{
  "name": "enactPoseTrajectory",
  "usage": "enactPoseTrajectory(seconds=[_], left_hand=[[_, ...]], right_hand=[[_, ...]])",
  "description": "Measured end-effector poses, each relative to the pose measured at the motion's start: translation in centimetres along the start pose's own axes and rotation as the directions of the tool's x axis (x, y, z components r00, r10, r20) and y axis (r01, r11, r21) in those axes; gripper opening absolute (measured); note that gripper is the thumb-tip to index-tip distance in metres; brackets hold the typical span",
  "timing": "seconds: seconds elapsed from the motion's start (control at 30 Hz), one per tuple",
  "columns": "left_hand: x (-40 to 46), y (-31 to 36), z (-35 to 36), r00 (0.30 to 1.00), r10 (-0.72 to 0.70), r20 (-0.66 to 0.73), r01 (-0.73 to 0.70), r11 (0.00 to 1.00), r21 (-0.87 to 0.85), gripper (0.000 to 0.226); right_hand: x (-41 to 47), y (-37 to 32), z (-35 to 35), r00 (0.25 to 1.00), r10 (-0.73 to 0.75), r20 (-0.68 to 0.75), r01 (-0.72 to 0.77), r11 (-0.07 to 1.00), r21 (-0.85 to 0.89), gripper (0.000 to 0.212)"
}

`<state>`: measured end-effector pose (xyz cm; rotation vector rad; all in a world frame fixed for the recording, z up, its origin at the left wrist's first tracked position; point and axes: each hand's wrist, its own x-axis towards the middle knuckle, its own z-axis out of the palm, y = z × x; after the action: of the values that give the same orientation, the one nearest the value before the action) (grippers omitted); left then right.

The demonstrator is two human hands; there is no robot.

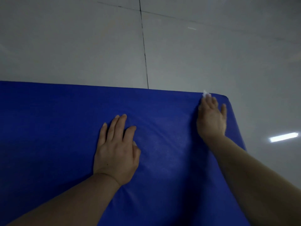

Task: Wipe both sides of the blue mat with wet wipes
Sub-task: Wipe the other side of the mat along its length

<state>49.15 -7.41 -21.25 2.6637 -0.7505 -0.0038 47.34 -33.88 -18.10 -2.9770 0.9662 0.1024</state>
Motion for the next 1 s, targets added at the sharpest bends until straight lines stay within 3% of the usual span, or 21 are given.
enactPoseTrajectory(seconds=[0.1,0.3,0.5,0.63,0.77,0.8,0.87,0.93,1.0], left_hand=[[0.1,0.1,-0.2,1.0,-0.008,0.02,0.008,1.0,0.001,0.044],[0.4,0.7,-0.3,1.0,0.002,0.004,-0.002,0.999,0.047,0.043],[2.4,4.2,1.3,0.998,0.025,0.061,-0.029,0.997,0.074,0.051],[2.2,3.8,1.6,0.996,0.024,0.081,-0.032,0.995,0.098,0.057],[2.6,4.0,1.6,0.997,0.033,0.072,-0.042,0.992,0.117,0.057],[2.6,4.0,1.7,0.996,0.039,0.076,-0.048,0.993,0.112,0.057],[2.7,3.8,1.6,0.997,0.036,0.071,-0.043,0.994,0.104,0.057],[2.7,3.8,1.7,0.996,0.032,0.084,-0.041,0.993,0.108,0.057],[2.7,3.7,1.7,0.996,0.035,0.086,-0.044,0.993,0.113,0.058]], right_hand=[[-1.5,-3.8,1.2,0.98,-0.195,-0.034,0.198,0.966,0.165,0.051],[-1.6,-3.5,2.3,0.976,-0.166,-0.142,0.202,0.934,0.296,0.052],[-1.8,-3.6,2.1,0.982,-0.131,-0.137,0.174,0.91,0.376,0.057],[-1.7,-3.9,1.9,0.976,-0.2,-0.083,0.216,0.926,0.309,0.054],[0.7,0.6,1.3,0.933,-0.343,-0.107,0.351,0.934,0.07,0.058],[1.5,2.8,1.2,0.954,-0.282,-0.103,0.288,0.957,0.044,0.058],[3.1,7.0,0.8,0.999,-0.025,-0.034,0.027,0.998,0.061,0.055],[3.9,9.0,0.5,0.978,0.205,0.038,-0.208,0.974,0.087,0.055],[3.8,7.3,0.5,0.977,0.213,-0.006,-0.211,0.972,0.105,0.054]])
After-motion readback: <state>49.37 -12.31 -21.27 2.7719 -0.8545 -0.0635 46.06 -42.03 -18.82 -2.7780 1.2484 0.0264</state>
